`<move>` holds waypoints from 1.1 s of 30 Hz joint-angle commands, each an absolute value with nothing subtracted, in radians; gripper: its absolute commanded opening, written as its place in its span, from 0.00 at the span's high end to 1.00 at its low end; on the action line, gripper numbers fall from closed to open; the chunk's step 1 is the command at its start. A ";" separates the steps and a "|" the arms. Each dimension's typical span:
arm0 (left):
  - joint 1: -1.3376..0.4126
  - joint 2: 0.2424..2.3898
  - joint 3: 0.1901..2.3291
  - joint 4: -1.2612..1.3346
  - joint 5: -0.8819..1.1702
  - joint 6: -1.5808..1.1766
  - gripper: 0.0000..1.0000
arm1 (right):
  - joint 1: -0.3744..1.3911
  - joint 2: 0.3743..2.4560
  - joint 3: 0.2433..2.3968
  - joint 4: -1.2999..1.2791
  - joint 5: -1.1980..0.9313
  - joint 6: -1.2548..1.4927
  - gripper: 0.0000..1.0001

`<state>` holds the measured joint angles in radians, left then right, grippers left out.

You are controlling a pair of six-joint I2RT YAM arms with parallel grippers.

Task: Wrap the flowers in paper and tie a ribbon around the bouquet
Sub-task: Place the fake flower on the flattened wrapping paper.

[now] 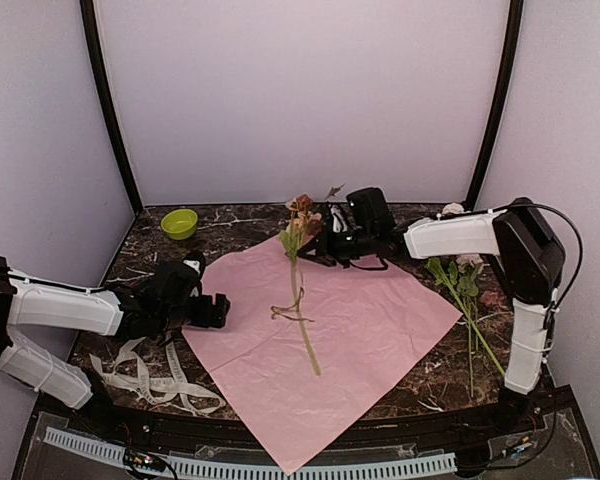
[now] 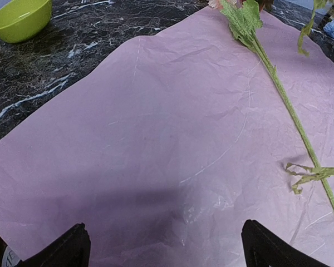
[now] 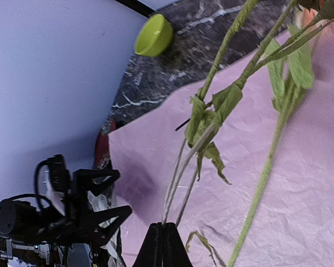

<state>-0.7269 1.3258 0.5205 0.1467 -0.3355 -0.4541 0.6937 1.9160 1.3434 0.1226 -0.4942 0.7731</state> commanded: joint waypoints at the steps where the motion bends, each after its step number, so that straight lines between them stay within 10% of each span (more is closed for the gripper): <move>1: -0.730 1.302 0.498 0.126 -0.351 -0.465 0.03 | 0.698 2.008 1.323 0.094 -0.459 0.852 1.00; 11: -0.729 1.327 0.496 0.139 -0.345 -0.469 0.02 | 0.698 2.117 1.421 -0.173 -0.467 0.698 1.00; 23: -0.729 1.345 0.512 0.146 -0.340 -0.459 0.02 | 0.697 2.030 1.553 -0.578 -0.317 0.492 0.52; 33: -0.729 1.335 0.531 0.118 -0.339 -0.440 0.02 | 0.539 1.718 1.424 -0.787 -0.112 0.383 0.50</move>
